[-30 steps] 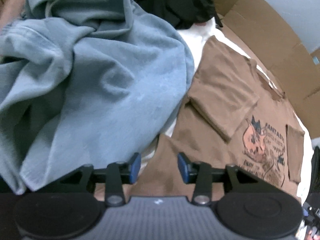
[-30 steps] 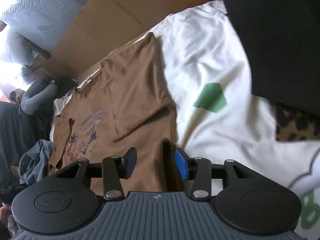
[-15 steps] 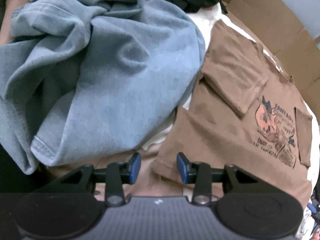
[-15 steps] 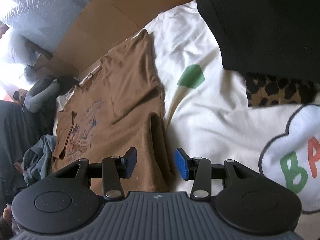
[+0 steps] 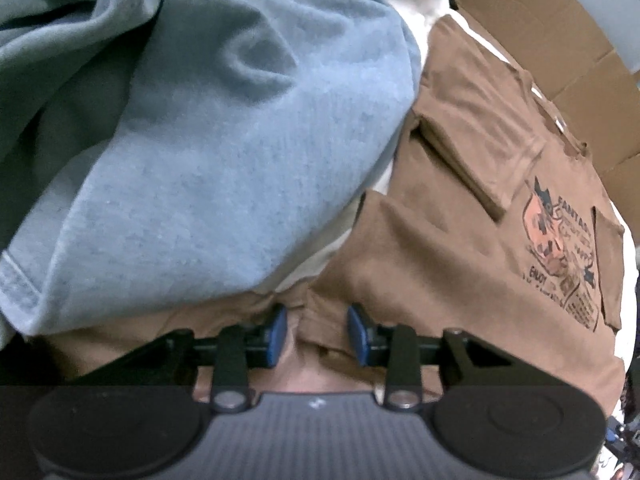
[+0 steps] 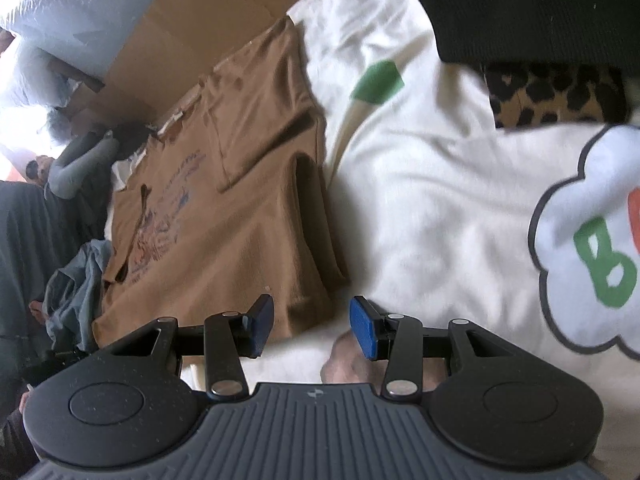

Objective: Fold clothes

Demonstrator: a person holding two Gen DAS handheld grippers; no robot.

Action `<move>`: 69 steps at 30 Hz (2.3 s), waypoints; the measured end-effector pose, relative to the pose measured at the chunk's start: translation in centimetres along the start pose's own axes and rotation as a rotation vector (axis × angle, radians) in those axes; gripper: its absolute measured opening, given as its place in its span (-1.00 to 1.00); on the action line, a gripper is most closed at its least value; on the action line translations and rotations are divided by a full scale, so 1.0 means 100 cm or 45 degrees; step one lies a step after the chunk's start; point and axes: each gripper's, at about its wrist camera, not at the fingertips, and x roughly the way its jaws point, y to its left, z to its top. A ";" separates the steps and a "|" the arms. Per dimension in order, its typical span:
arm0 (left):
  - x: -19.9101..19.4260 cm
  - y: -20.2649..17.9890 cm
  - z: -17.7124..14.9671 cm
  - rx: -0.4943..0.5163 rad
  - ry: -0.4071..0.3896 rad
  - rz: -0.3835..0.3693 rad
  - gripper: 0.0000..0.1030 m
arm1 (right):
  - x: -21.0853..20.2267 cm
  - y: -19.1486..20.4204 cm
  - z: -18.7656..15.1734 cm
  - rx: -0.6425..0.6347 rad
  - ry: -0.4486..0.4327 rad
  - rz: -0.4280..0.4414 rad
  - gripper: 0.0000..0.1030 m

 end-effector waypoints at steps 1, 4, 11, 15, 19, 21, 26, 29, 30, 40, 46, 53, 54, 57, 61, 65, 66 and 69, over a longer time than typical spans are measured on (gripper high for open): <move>0.001 0.000 0.000 -0.001 -0.002 -0.003 -0.28 | 0.002 0.001 -0.001 -0.001 0.000 0.002 -0.04; 0.001 0.000 -0.001 0.011 -0.015 -0.004 -0.28 | 0.008 0.003 -0.002 -0.006 -0.002 0.009 -0.04; -0.010 -0.003 -0.001 0.017 -0.012 -0.016 -0.75 | 0.010 0.007 0.000 -0.019 -0.012 0.048 -0.79; -0.028 -0.008 -0.002 0.046 -0.021 -0.022 -0.80 | -0.002 0.008 0.002 -0.025 -0.036 0.106 -0.90; -0.054 -0.015 0.002 0.069 -0.051 -0.065 -0.81 | -0.015 0.009 0.011 0.043 -0.082 0.199 -0.90; -0.067 -0.020 0.008 0.060 -0.083 -0.106 -0.82 | -0.021 0.011 0.018 0.066 -0.107 0.241 -0.90; -0.078 -0.034 0.029 0.084 -0.120 -0.087 -0.86 | -0.028 0.022 0.038 0.087 -0.152 0.304 -0.91; -0.074 -0.042 0.038 0.119 -0.114 -0.043 -0.86 | -0.028 0.027 0.051 0.082 -0.173 0.297 -0.91; -0.071 -0.045 0.039 0.126 -0.111 -0.034 -0.86 | -0.027 0.028 0.055 0.082 -0.176 0.293 -0.91; -0.056 -0.039 0.064 -0.103 -0.122 -0.133 -0.86 | -0.016 0.026 0.074 0.123 -0.200 0.234 -0.91; -0.037 -0.037 0.088 -0.276 -0.154 -0.138 -0.87 | 0.002 0.025 0.096 0.188 -0.211 0.185 -0.91; -0.015 -0.040 0.113 -0.371 -0.193 -0.104 -0.89 | 0.023 0.021 0.118 0.254 -0.214 0.141 -0.91; -0.011 -0.040 0.117 -0.382 -0.196 -0.097 -0.89 | 0.026 0.021 0.120 0.257 -0.212 0.129 -0.91; -0.002 -0.043 0.125 -0.392 -0.199 -0.071 -0.89 | 0.035 0.018 0.127 0.276 -0.204 0.096 -0.91; 0.006 -0.047 0.133 -0.385 -0.211 -0.028 -0.89 | 0.045 0.016 0.139 0.278 -0.211 0.033 -0.94; 0.007 -0.054 0.138 -0.342 -0.216 0.001 -0.84 | 0.052 0.015 0.150 0.242 -0.234 -0.057 -1.00; 0.006 -0.056 0.139 -0.324 -0.204 0.000 -0.75 | 0.051 0.015 0.151 0.226 -0.239 -0.061 -1.00; -0.006 -0.063 0.138 -0.232 -0.224 0.021 -0.41 | 0.047 0.020 0.149 0.160 -0.235 -0.058 -0.99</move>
